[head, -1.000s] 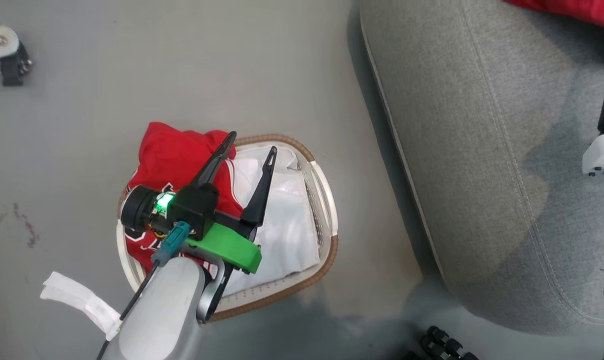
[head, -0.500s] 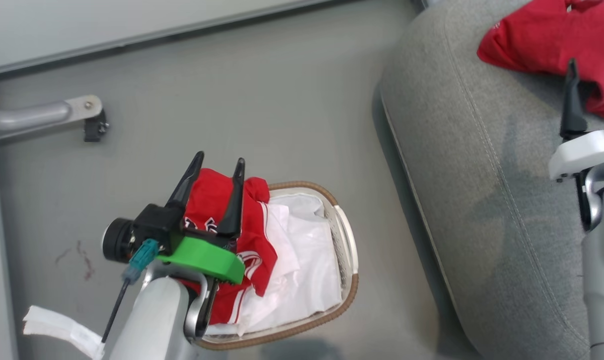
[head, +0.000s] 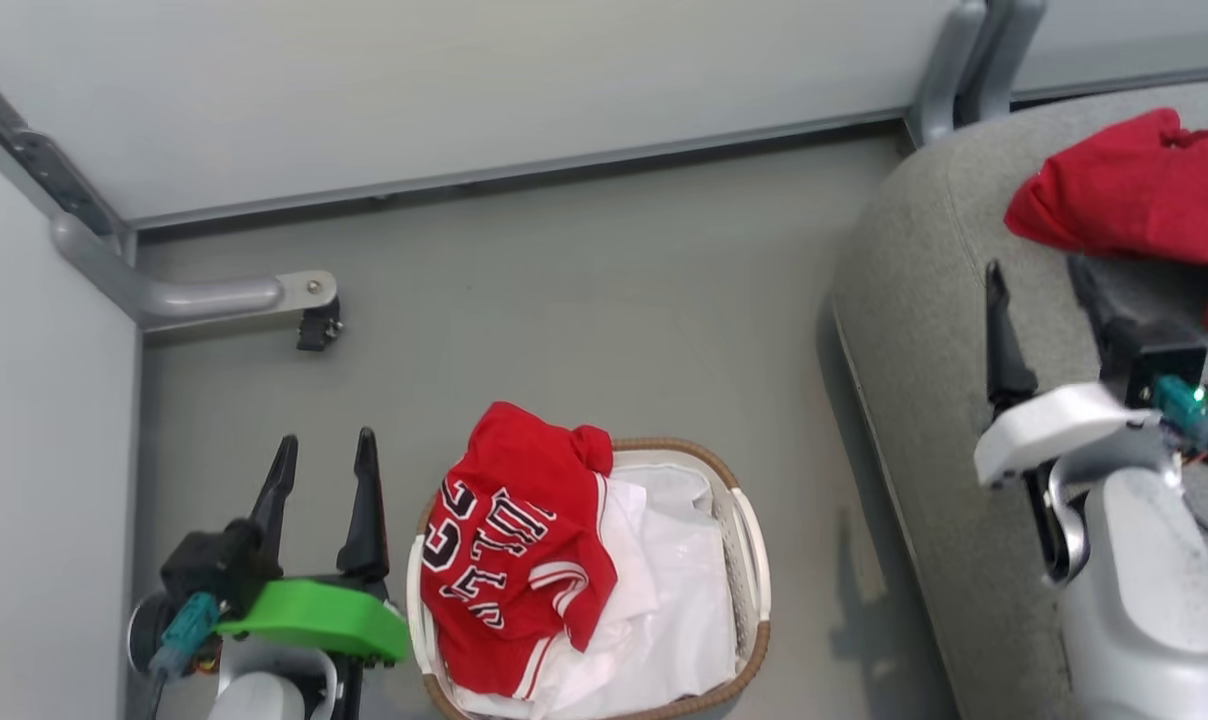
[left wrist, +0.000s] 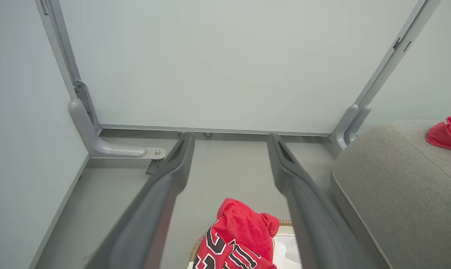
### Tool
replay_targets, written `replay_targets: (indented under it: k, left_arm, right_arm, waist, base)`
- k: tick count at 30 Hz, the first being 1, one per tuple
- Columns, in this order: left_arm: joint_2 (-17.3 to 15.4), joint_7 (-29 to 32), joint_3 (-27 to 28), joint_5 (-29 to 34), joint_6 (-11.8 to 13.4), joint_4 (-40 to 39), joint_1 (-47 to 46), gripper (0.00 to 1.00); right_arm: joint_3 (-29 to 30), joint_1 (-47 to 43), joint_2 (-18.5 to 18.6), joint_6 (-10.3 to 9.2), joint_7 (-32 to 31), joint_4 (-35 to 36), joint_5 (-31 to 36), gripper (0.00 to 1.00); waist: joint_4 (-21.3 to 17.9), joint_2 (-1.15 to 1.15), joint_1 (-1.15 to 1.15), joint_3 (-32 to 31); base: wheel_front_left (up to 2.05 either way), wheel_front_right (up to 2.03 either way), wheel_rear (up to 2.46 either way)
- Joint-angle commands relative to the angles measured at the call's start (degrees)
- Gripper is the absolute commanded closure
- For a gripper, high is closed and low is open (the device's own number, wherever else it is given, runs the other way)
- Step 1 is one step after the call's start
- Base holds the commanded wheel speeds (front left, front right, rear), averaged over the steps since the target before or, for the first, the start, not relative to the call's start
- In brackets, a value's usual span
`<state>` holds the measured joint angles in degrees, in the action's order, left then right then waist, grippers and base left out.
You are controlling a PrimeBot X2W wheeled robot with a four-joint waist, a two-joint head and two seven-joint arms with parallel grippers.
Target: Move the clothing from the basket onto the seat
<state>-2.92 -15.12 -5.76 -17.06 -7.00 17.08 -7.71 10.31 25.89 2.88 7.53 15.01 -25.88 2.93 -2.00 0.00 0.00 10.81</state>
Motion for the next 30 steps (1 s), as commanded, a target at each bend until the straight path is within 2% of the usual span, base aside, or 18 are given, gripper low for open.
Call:
replay_targets:
  k: [1,5,10,19,30]
  left_arm:
    - [0.01,-0.06,0.35,-0.72,0.23,0.35,1.51,0.0]
    - [0.01,-0.05,0.75,-1.8,0.58,0.68,3.79,0.0]
    - [0.01,-0.05,0.81,-2.24,0.58,0.73,6.28,0.0]
    - [0.0,-0.05,0.72,-1.62,0.82,0.51,8.62,0.0]
    - [0.0,-0.05,0.17,-1.23,0.87,0.46,9.42,0.0]
  right_arm:
    - [-1.16,-1.98,0.12,-0.08,0.26,-0.25,-2.98,0.0]
    - [-4.83,-5.96,0.21,-0.08,0.26,0.52,-7.35,0.0]
    - [-6.94,-10.53,0.15,-0.08,0.26,2.79,-9.41,0.0]
    - [-7.66,-16.01,0.14,-0.08,0.27,3.45,-11.57,0.0]
    - [-7.93,-17.24,0.13,-0.08,0.26,3.7,-12.02,0.0]
  waist:
    - [2.62,0.0,0.0,-3.01]
    - [3.49,0.0,0.0,-4.68]
    - [4.12,0.0,0.0,-6.28]
    - [4.28,0.0,0.0,-8.13]
    - [3.95,0.0,0.0,-8.88]
  base:
    - [0.0,0.0,0.0]
    - [0.0,0.0,0.0]
    - [0.0,0.0,0.0]
    - [0.0,0.0,0.0]
    - [0.0,0.0,0.0]
